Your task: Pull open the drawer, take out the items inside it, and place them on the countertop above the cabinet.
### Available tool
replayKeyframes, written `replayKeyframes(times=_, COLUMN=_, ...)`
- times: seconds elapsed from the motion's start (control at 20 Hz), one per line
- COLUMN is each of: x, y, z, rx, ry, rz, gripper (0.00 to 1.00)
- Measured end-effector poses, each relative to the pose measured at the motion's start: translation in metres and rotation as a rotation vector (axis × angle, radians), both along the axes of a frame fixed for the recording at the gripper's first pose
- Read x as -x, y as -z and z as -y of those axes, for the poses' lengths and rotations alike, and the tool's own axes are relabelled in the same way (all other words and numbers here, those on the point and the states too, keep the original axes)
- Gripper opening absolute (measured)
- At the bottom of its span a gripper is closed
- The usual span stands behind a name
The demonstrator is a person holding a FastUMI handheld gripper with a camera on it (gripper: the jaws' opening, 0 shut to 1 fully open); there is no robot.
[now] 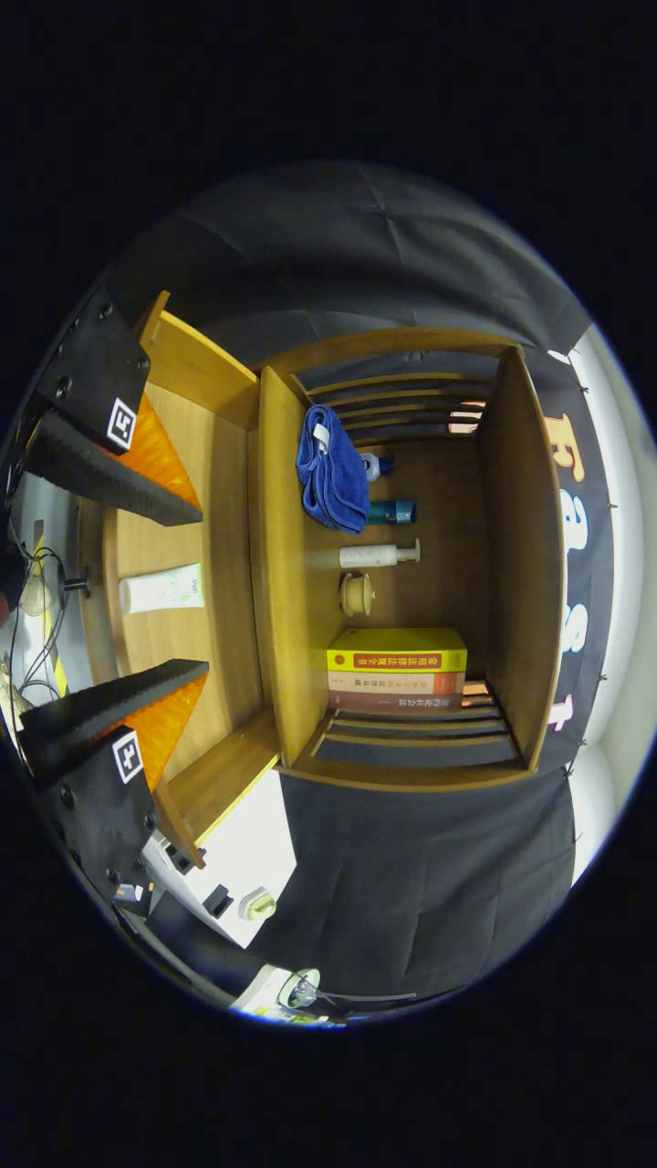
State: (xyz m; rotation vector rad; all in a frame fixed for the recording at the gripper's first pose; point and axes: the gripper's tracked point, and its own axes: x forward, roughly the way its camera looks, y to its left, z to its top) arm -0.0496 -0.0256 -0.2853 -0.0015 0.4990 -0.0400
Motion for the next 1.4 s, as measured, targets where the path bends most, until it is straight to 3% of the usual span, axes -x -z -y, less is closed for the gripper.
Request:
replayKeyframes(times=0.2, x=-0.038, y=0.013, z=-0.006, rx=0.035, ry=-0.056, rz=-0.100, gripper=0.96)
replayKeyframes(times=0.35, x=-0.057, y=0.051, z=-0.017, rx=0.043, ry=-0.112, rz=-0.241, gripper=0.96)
replayKeyframes(times=0.55, x=-0.076, y=0.112, z=-0.020, rx=0.017, ry=-0.116, rz=-0.433, gripper=0.97)
replayKeyframes(times=0.85, x=-0.079, y=0.175, z=-0.011, rx=0.028, ry=-0.113, rz=-0.660, gripper=0.97)
replayKeyframes(times=1.4, x=-0.054, y=0.231, z=0.007, rx=0.040, ry=-0.068, rz=-0.881, gripper=0.98)
